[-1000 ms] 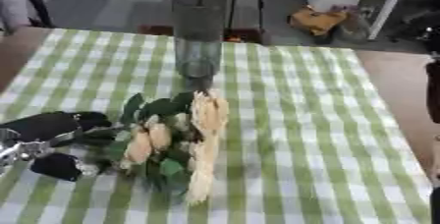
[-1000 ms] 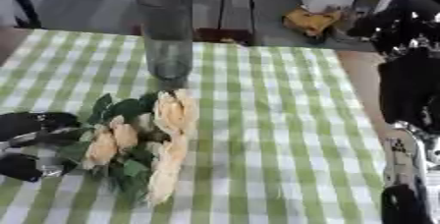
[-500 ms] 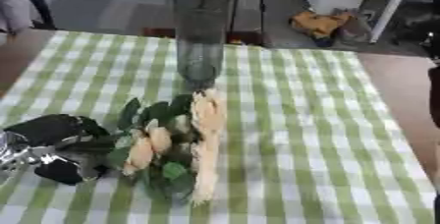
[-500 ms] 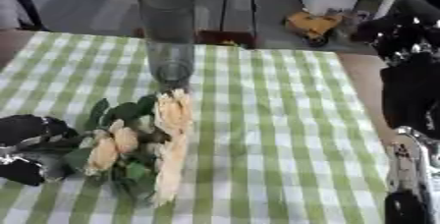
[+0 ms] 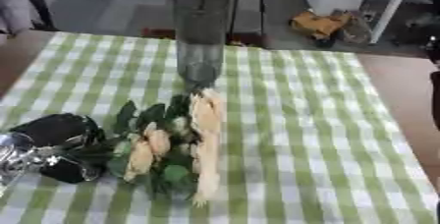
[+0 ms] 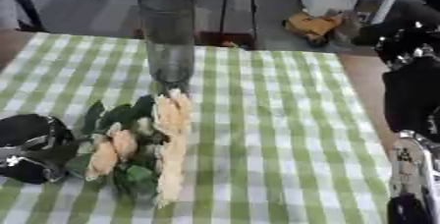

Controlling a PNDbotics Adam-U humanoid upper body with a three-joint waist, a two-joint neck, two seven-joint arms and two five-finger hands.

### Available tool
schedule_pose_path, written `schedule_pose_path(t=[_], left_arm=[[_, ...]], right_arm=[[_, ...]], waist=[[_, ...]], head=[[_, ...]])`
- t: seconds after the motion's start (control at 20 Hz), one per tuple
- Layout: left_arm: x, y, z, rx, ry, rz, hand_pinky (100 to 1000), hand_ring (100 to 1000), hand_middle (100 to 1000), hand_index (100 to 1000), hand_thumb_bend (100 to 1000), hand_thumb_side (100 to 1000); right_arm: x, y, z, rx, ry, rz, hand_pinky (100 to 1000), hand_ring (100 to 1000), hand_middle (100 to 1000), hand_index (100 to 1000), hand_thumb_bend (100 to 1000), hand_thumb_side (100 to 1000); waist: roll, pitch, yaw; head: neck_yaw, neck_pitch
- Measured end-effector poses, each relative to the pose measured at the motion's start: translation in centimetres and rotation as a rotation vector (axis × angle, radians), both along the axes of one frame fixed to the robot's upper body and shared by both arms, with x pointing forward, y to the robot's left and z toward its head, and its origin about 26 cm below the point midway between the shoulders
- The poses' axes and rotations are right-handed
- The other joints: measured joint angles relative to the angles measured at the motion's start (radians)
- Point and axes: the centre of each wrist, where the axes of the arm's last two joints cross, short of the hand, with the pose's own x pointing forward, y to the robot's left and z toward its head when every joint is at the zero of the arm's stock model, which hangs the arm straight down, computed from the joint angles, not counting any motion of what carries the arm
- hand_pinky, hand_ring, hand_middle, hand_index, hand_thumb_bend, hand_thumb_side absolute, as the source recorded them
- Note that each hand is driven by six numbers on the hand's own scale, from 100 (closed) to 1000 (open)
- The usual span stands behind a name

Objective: Arrange flowers into the vase.

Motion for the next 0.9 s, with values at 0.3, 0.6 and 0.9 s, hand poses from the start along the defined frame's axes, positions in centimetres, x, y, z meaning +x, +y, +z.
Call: schedule_pose_path(t=[0.3,0.6,0.9], left_arm=[[0.23,-0.13,-0.27,0.030,-0.017,0.007,100,122,298,526,100,197],[0.39,-0.06,-0.47,-0.003,-0.032,0.021,100,100,218,431,100,244],[0.04,-0.20,-0.14,-0.136,-0.017,0.014,100,100,115,333,100,249]], right_arm=[[-0.02,-0.07,-0.01,0.005,0.002,-0.002,644,658,587,793,100,1000],[-0.05,-0.14,-0.02,0.012,0.004,-0.002,645,656,586,793,100,1000],[-0.11,-0.21,-0.18,0.017,0.014,-0.005,645,655,585,793,100,1000]], waist=[[0.000,0.000,-0.001],[0.000,0.000,0.000],[0.000,0.000,0.000]], head=[[0.002,-0.001],[0.003,-0.004],[0.001,-0.004]])
